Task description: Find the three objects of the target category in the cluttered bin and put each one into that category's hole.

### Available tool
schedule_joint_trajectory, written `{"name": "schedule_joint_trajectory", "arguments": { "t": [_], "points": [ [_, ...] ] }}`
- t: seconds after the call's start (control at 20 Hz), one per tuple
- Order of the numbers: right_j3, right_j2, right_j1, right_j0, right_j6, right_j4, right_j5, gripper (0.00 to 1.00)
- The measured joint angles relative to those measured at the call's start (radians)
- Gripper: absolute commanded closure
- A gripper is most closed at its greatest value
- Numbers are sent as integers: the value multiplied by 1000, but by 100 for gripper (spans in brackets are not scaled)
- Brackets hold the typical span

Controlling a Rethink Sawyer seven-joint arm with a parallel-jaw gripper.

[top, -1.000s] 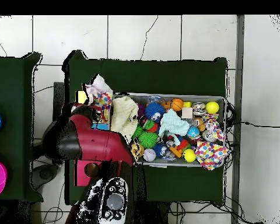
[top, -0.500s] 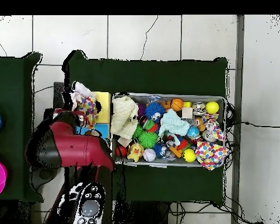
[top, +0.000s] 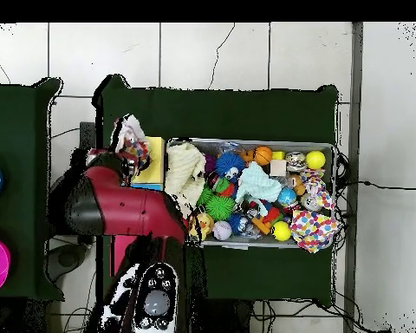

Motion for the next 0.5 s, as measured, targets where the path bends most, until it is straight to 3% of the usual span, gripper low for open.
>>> {"name": "schedule_joint_trajectory", "arguments": {
  "t": [0.3, 0.5],
  "points": [
    [0, 68, 20, -122, 0, -6, -53, 100],
    [1, 86, 43, -160, 0, -19, -101, 100]
  ]
}}
